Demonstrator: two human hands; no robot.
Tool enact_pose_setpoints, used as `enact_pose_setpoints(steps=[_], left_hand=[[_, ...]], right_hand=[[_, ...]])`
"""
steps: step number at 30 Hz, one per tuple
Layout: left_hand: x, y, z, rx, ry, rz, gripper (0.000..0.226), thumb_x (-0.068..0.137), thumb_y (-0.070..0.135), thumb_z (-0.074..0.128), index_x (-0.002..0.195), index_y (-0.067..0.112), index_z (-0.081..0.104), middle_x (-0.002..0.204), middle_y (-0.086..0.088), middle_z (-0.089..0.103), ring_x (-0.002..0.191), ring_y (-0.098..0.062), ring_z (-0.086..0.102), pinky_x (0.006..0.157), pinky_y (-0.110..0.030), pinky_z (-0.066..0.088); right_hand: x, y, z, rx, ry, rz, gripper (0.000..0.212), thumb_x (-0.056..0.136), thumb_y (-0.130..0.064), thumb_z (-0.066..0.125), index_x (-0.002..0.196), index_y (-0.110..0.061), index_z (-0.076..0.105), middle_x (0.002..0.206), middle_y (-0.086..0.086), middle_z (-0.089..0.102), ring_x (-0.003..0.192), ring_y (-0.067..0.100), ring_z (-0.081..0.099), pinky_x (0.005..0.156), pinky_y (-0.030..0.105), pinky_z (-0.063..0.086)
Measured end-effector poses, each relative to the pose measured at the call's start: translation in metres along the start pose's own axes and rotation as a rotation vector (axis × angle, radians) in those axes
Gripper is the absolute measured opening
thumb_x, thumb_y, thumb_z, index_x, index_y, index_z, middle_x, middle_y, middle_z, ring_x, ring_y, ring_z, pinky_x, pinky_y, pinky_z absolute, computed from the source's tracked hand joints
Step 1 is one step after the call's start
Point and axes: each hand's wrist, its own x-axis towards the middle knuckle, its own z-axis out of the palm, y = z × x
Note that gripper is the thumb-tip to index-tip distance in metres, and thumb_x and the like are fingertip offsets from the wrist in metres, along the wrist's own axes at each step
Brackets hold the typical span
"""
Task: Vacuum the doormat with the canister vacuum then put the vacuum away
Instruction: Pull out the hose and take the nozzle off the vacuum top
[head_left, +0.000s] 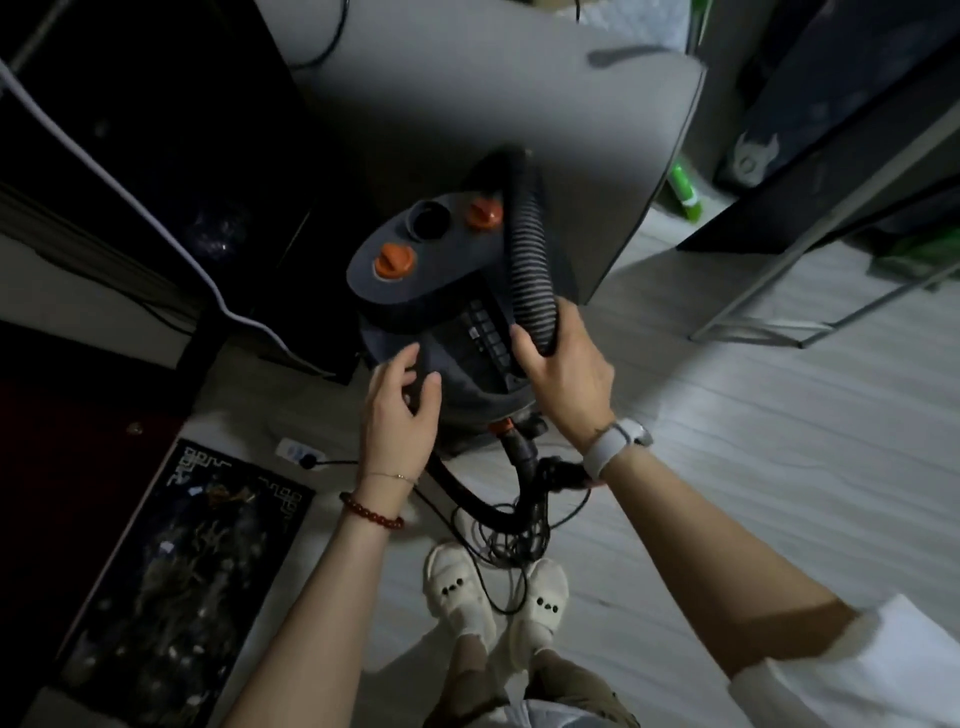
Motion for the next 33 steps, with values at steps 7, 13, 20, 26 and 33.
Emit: enact_pose_setpoints(steps=[7, 13, 20, 26, 33], left_hand=[[0.018, 0.010, -0.061, 0.141, 0.145, 0.227, 0.082, 0.080, 0.020, 0.065, 0.147, 0.014, 0.018, 0.153, -0.014, 0.013, 0.141, -0.029, 0.018, 0.111, -0.054, 0.029], [-0.017, -0.019, -0.096, 0.691, -0.100, 0.416, 0.075, 0.049, 0.011, 0.083, 0.117, 0.028, 0.055, 0.138, -0.001, 0.048, 0.140, -0.026, 0.019, 0.109, -0.059, -0.004], [-0.066, -0.018, -0.087, 0.667, -0.241, 0.547, 0.046, 0.058, 0.065, 0.065, 0.077, 0.023, 0.062, 0.069, 0.005, 0.059, 0.061, -0.019, 0.062, 0.061, -0.028, 0.049], [-0.131, -0.025, -0.068, 0.655, -0.125, 0.457, 0.049, 0.060, 0.068, 0.058, 0.079, 0.024, 0.065, 0.073, 0.007, 0.063, 0.062, -0.015, 0.064, 0.060, -0.027, 0.051], [-0.207, -0.055, -0.064, 0.517, -0.103, 0.090, 0.053, 0.053, 0.056, 0.079, 0.091, 0.026, 0.058, 0.088, 0.007, 0.067, 0.076, -0.020, 0.067, 0.059, -0.028, 0.046]], right_hand=[[0.004, -0.065, -0.006, -0.249, -0.266, -0.447, 0.049, 0.086, -0.045, 0.054, 0.129, -0.023, 0.043, 0.121, 0.000, 0.058, 0.104, 0.024, 0.060, 0.075, 0.035, 0.046], [-0.057, -0.042, 0.006, -0.448, -0.567, -0.605, 0.057, 0.085, -0.047, 0.055, 0.135, -0.022, 0.041, 0.117, 0.002, 0.059, 0.102, 0.025, 0.058, 0.086, 0.035, 0.042], [-0.102, 0.019, -0.006, -0.136, -0.597, -0.337, 0.064, 0.083, -0.063, 0.024, 0.128, -0.027, 0.050, 0.115, -0.016, 0.054, 0.110, 0.004, 0.045, 0.102, 0.033, 0.025], [-0.108, 0.067, 0.019, 0.538, -0.161, 0.640, 0.034, 0.088, -0.037, 0.056, 0.100, -0.006, 0.054, 0.104, 0.019, 0.055, 0.102, 0.036, 0.056, 0.088, 0.046, 0.050], [-0.088, 0.124, 0.082, 0.723, -0.085, 0.883, 0.040, 0.078, -0.044, 0.053, 0.100, -0.010, 0.054, 0.080, 0.008, 0.055, 0.080, 0.029, 0.059, 0.062, 0.031, 0.047]])
